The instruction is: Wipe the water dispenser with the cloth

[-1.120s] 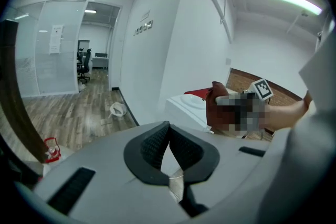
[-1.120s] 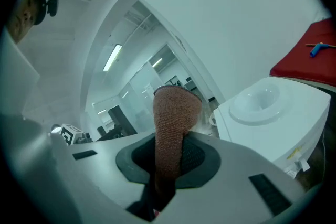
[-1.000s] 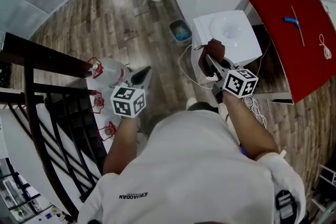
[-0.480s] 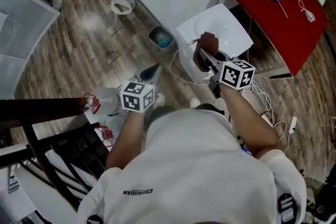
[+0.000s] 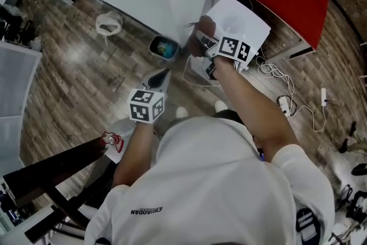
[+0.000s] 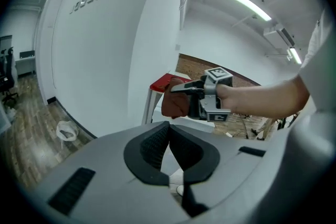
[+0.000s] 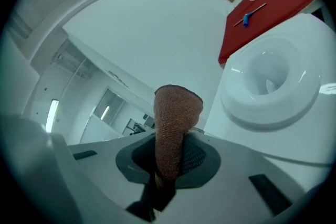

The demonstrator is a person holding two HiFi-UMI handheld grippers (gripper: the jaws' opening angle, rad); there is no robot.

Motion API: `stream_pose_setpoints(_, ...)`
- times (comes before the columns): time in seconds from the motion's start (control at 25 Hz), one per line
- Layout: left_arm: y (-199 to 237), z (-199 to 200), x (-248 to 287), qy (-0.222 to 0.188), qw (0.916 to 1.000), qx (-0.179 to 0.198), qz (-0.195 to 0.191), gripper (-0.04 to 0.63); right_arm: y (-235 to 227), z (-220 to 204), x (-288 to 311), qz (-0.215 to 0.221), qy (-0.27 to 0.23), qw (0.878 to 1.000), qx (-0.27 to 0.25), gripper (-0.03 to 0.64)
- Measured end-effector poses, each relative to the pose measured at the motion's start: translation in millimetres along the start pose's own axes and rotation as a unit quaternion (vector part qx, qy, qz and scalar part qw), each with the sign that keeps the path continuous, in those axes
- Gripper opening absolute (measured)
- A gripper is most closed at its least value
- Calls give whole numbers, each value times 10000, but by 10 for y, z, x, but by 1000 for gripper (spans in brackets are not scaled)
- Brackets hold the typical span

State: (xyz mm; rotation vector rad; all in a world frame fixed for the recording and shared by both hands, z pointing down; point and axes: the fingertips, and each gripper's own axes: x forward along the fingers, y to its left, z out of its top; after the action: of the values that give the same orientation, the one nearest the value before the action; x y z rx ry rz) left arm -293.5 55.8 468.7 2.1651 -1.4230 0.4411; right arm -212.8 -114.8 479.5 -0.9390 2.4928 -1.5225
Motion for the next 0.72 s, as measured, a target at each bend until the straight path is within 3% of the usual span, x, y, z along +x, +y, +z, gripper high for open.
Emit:
stream_pose_setpoints(0.28,133,-195,-68,248,9984,207,-461,-11,-301,-21,212,-562,-396,9970,368,54)
stream_pose_setpoints(0.72,23,-110,167,131,9968,46,-788,-11,-663,33,-793,-1022,-623,9915,512,54)
